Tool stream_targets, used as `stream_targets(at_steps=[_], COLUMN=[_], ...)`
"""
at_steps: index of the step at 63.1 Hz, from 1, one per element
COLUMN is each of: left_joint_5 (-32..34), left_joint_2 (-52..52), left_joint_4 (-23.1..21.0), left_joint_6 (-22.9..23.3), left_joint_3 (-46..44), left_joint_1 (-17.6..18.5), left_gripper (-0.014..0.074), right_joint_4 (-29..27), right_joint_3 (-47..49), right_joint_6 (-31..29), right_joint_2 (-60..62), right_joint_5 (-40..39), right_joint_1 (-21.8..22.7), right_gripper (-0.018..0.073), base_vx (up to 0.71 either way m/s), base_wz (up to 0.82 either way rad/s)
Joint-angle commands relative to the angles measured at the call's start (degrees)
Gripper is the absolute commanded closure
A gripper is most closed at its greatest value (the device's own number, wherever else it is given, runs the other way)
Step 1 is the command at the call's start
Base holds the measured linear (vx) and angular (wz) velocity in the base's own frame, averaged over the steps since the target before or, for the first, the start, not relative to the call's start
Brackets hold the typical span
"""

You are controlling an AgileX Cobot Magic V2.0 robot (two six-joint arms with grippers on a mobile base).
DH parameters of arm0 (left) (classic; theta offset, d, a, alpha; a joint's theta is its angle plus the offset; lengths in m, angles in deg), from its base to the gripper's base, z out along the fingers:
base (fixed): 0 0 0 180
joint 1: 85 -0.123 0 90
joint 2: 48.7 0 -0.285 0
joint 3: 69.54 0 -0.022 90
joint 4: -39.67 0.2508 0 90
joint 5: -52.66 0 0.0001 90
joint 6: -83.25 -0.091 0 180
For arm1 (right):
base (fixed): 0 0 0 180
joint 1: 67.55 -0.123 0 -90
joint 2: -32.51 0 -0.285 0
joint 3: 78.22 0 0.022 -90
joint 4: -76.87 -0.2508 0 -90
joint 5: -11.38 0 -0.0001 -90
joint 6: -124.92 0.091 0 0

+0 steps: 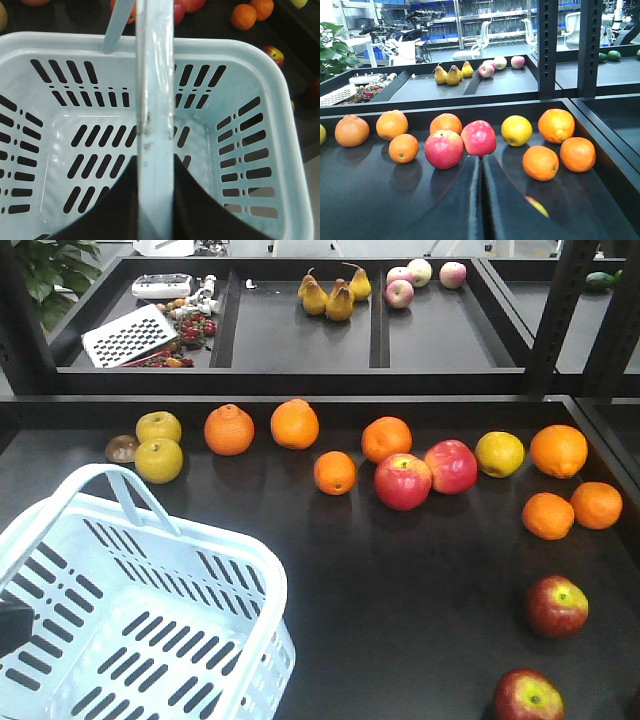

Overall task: Pick three apples into basket with both arms
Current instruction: 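Approach the table of apples and oranges holding the basket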

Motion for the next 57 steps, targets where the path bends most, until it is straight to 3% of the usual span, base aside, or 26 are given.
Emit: stream_targets(at_steps=[1,57], left_joint_5=[5.3,5.4], left_joint_2=[-0.1,-0.1], left_joint_4=[0.1,0.7], left_joint_6=[0.3,-0.3], left_joint_3=[-1.7,-1.7], left_joint_1=[0.5,0.5], left_gripper=[0.0603,0.0603], right_joint_4=[0.7,0.7], right_joint_3=[-0.8,-0.8], right_joint_6=[-0.2,-0.2], right_joint_2=[0.8,0.8], right_joint_5=[-4.4,-4.4], right_joint_1=[0.4,0.4], right_gripper=[0.0564,0.0564], base_vx=[0.1,0.02], base_wz=[-0.03,-0.01])
